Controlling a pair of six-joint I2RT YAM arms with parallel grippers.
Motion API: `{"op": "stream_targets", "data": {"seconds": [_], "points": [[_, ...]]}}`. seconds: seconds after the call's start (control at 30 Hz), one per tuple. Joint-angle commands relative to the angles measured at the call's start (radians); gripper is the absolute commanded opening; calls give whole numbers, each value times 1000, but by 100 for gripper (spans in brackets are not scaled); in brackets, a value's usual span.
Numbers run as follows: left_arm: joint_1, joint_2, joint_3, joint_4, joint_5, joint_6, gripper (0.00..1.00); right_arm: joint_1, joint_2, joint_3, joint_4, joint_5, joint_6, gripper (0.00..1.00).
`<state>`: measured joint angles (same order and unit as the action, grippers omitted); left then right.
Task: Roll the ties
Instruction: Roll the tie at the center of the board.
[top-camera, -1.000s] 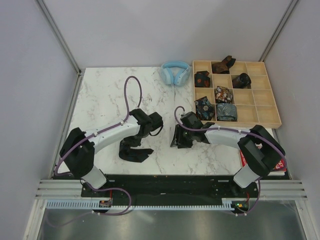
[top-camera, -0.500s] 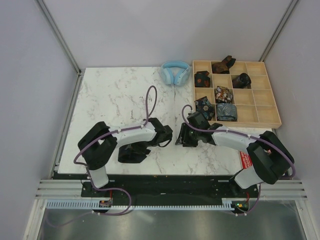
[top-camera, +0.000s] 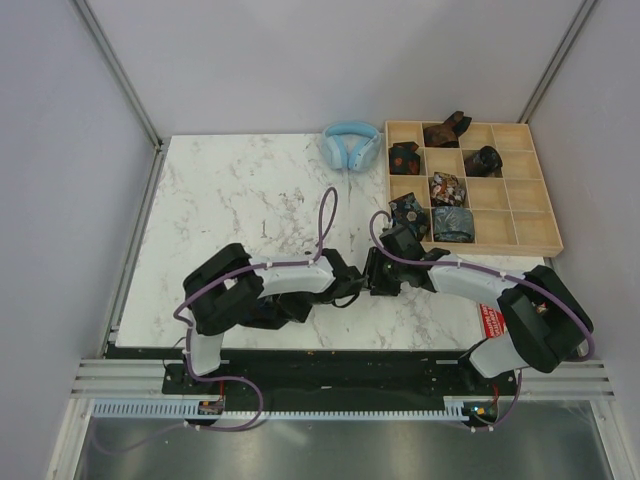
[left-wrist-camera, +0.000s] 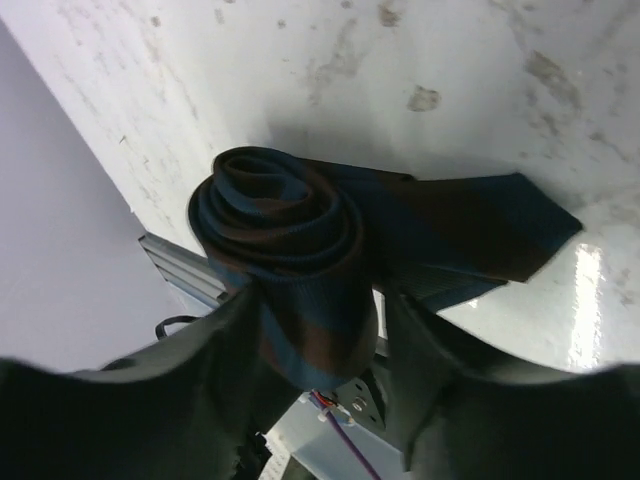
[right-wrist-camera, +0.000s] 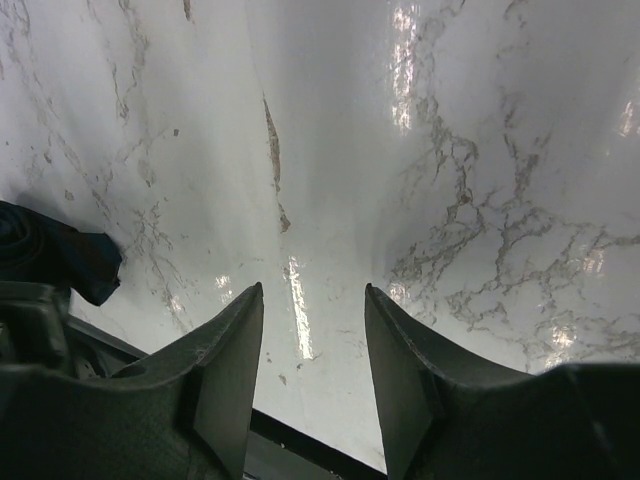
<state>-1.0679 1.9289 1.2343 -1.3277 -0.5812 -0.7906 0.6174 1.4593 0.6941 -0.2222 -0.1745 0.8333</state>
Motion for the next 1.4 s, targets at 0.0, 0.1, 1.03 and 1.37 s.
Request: {"op": "stream_targets", "data": {"seconds": [0.0,0.1,1.03,1.37], "points": [[-20,-71,14,93,141,10,75,-5,-25,-11,6,7,1,53],[-24,-145,2,140,204,19,98,-5,-22,-18,15,3,4,53],[814,-904,-386,355,547,97,85,318,117,176,346,-56,249,47],[953,-801,-499,534,799,72,76,335,124,107,483,-99,248,51]]}}
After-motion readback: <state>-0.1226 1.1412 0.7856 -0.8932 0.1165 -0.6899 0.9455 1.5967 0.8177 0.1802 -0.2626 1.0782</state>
